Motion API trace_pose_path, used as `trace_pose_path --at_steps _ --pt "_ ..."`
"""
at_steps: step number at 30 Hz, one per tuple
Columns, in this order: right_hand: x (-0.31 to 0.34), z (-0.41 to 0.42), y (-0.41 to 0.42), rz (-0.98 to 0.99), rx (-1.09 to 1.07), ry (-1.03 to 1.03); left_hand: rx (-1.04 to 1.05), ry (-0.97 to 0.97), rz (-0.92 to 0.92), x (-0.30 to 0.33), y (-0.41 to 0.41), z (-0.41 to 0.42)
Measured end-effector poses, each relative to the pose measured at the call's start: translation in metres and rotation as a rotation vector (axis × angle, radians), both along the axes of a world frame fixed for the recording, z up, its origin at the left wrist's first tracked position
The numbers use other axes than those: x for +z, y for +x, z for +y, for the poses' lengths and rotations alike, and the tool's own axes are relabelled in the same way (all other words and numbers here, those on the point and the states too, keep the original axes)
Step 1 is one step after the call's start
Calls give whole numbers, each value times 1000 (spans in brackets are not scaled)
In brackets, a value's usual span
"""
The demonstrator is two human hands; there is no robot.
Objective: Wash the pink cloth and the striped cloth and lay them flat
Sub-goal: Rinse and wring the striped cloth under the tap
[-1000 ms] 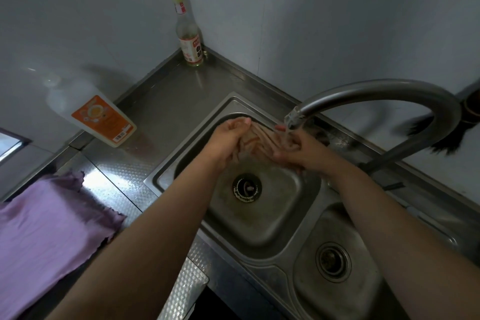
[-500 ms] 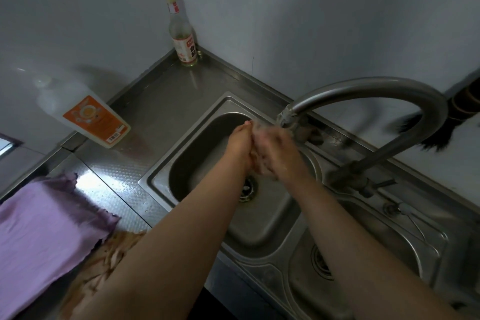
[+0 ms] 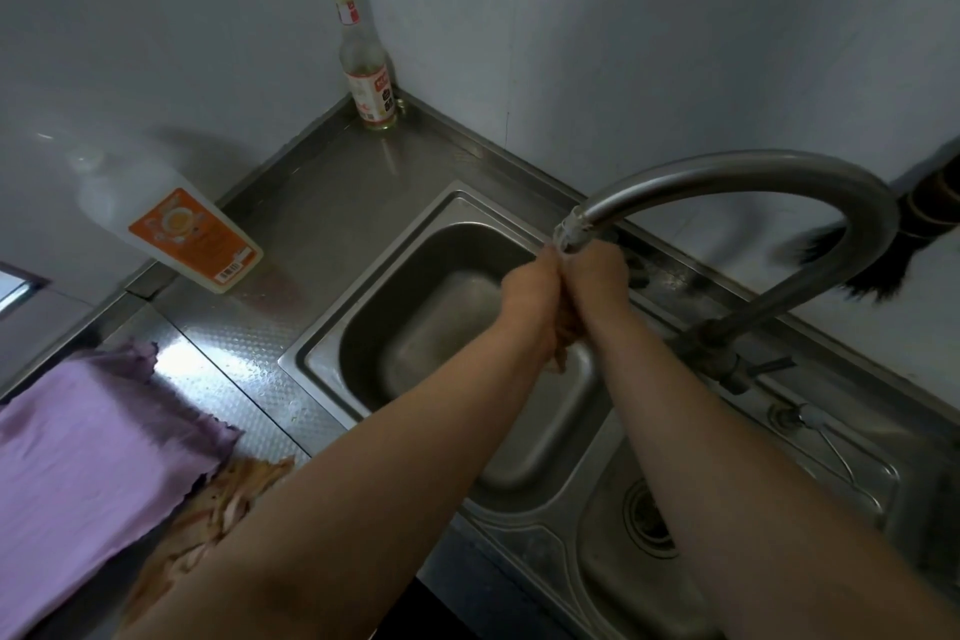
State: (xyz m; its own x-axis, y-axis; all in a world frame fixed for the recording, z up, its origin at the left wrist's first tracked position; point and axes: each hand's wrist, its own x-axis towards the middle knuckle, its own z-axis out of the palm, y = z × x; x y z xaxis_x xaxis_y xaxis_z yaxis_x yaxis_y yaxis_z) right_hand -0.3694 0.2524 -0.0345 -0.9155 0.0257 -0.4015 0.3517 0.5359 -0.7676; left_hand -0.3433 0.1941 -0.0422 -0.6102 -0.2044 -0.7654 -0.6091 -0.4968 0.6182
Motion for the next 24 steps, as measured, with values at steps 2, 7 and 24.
trace_pose_path --at_steps 2,7,24 --pt "-3 -3 1 3 -3 12 4 -57 11 0 -6 -3" --pt "-1 -12 29 64 63 -15 -84 118 31 7 -7 -33" --pt "-10 2 58 113 216 -516 63 378 22 -19 17 -34"
